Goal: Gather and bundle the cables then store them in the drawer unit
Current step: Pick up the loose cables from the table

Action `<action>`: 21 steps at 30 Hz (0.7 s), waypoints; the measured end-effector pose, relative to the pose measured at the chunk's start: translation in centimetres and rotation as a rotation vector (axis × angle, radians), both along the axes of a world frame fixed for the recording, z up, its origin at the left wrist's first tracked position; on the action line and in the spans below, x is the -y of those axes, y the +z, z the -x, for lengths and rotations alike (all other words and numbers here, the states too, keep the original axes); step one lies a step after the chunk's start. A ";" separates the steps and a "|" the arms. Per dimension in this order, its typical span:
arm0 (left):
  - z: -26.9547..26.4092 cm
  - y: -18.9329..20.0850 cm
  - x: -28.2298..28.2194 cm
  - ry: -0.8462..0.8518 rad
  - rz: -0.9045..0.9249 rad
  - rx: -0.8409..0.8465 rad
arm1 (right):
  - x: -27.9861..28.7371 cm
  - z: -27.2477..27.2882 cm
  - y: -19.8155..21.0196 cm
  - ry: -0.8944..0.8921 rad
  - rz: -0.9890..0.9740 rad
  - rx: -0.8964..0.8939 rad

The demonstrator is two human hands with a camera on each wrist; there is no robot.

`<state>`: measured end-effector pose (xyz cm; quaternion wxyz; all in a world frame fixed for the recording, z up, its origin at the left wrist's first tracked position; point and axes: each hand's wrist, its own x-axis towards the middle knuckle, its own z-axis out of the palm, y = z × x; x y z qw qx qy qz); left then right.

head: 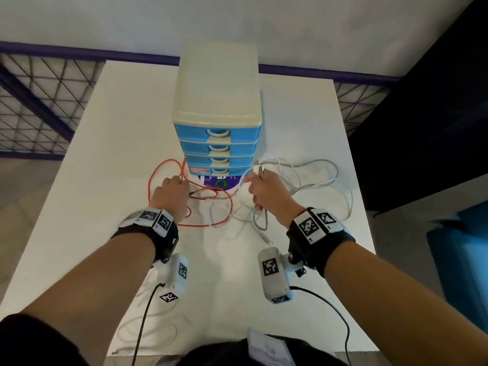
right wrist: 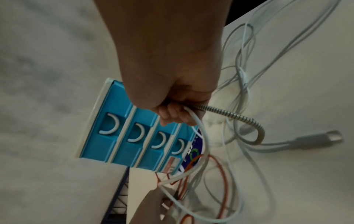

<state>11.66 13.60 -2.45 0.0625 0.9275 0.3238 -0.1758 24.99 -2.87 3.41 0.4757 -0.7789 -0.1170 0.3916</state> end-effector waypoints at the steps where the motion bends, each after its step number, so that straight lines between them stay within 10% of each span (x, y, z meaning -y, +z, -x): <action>1: 0.1 0.3 0.4 -0.032 -0.018 0.003 | -0.5 0.3 0.3 0.027 -0.017 0.011; 6: 1.1 1.4 1.4 -0.142 0.041 0.063 | -1.6 2.0 0.6 0.145 -0.052 0.137; 14: 2.0 6.0 1.8 -0.018 0.599 0.614 | -1.9 5.6 1.5 0.550 -0.053 0.507; 21: 3.2 8.7 1.6 0.153 0.940 0.709 | -2.0 5.9 2.1 0.445 -0.040 0.457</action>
